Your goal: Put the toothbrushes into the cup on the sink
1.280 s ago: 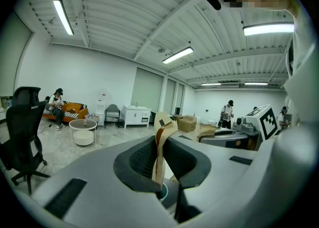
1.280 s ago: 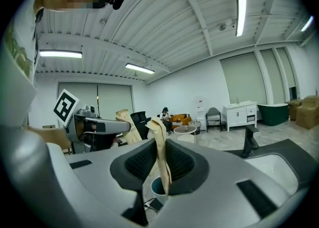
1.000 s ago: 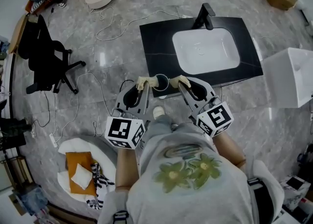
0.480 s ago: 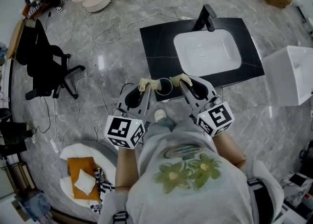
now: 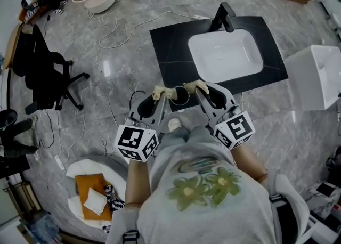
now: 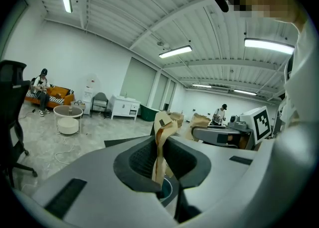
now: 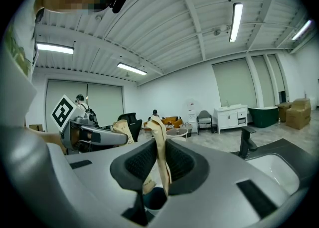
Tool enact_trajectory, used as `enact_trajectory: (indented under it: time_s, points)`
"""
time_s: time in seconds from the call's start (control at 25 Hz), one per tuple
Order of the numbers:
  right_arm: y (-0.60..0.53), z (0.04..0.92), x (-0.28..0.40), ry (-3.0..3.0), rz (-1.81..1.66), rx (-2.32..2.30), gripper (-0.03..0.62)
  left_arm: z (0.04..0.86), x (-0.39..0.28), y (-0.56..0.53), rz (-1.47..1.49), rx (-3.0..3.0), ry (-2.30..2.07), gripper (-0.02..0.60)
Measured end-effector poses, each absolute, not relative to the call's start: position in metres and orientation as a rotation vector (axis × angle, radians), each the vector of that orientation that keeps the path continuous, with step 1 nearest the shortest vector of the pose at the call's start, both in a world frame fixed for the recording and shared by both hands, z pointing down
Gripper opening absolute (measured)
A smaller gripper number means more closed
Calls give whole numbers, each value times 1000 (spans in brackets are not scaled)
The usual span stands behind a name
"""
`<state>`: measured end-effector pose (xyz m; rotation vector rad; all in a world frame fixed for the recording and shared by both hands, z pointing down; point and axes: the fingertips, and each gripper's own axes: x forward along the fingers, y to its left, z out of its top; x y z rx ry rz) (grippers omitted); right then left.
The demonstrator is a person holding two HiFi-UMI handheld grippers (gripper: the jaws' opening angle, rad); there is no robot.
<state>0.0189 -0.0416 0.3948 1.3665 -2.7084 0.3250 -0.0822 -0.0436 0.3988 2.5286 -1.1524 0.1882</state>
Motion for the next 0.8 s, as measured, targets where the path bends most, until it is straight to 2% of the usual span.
enact_trajectory:
  time_s: [0.8]
  points:
    - [-44, 399, 14, -2689, 324, 1400, 77, 424, -78, -50, 262, 2537, -1088, 55]
